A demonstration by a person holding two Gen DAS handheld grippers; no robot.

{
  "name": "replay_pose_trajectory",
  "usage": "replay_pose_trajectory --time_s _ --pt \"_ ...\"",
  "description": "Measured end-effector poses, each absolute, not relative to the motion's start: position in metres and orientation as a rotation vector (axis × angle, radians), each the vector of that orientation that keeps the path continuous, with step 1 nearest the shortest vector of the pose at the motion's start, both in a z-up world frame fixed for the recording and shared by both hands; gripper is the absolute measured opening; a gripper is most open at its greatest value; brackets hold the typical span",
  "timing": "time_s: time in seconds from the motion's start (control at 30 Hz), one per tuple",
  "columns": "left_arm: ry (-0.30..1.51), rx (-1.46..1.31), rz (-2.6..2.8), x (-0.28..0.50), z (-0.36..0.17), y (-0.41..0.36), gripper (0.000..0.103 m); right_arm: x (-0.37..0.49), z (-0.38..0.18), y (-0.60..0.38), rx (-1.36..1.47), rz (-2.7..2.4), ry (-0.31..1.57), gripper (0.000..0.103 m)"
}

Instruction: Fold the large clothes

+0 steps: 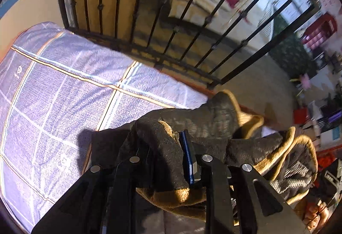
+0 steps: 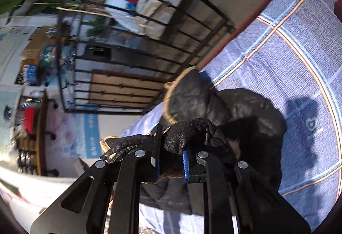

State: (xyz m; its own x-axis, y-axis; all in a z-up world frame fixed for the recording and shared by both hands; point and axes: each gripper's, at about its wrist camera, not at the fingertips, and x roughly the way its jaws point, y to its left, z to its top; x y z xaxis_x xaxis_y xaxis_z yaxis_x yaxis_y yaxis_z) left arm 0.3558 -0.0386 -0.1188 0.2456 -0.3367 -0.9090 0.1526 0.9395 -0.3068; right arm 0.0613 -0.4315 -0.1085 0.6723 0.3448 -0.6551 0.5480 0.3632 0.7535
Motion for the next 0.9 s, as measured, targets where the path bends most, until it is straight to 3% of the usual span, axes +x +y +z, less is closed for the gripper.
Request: replay_pose_trajectory --time_s 0.17,0.33,0.43,0.5,0.57,0.7,0.9 --pt "1.450 -0.181 -0.300 0.380 -0.178 -0.042 0.025 0.075 -0.174 -0.445 1.323 -0.294 0.987 0.016" --pt "1.467 -0.318 -0.357 0.389 -0.175 -0.024 0.030 0.070 -0.209 -0.449 1.422 -0.387 0.988 0.016" --pt "1.476 -0.659 -0.409 0.393 -0.166 0.020 0.045 0.072 -0.212 -0.455 1.434 -0.380 1.005 0.016" --pt "1.385 -0.801 -0.377 0.390 -0.150 0.053 0.060 0.072 -0.211 -0.458 1.433 -0.373 1.018 0.016" --pt "1.275 -0.741 -0.307 0.384 -0.124 0.078 0.070 0.071 -0.212 -0.458 1.444 -0.371 1.022 0.017" --pt "1.222 -0.534 -0.390 0.352 -0.092 0.077 0.070 0.077 -0.212 -0.457 1.445 -0.354 1.026 0.020" --pt "1.062 0.071 -0.635 0.228 -0.080 -0.015 0.071 0.074 -0.178 -0.456 1.403 -0.310 1.021 0.028"
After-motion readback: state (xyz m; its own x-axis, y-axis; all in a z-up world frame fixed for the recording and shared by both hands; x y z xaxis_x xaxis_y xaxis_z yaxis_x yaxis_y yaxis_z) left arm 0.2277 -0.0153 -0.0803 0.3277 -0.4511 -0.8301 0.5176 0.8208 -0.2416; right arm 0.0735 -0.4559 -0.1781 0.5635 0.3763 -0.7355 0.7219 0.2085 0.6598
